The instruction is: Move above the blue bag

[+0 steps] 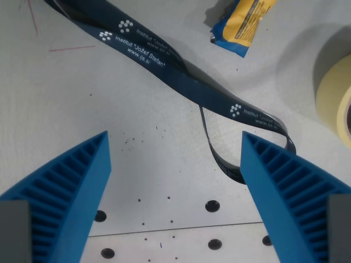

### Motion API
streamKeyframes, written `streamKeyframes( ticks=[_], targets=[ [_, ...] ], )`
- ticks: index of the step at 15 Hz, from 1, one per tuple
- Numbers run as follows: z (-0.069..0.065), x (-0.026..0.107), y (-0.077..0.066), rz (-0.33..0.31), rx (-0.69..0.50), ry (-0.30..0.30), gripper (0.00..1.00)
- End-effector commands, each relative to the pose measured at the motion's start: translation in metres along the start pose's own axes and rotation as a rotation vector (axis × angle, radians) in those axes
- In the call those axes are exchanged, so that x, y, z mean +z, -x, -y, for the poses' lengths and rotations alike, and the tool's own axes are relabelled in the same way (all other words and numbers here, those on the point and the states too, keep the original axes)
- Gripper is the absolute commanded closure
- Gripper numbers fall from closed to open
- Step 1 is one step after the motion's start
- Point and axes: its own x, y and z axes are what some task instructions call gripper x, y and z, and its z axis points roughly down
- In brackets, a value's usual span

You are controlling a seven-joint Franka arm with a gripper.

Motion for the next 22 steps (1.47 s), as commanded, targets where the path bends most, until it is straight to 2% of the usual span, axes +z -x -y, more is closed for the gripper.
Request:
streamKeyframes(
  ticks=[1,11,22],
  targets=[
    [0.000,-0.001,0.000,-0.003,0.000,0.000,0.00],
    [-0.003,0.002,-0.003,-0.008,0.050,0.000,0.00],
    [-0.020,0.022,-0.022,0.001,0.233,-0.003,0.00]
  ],
)
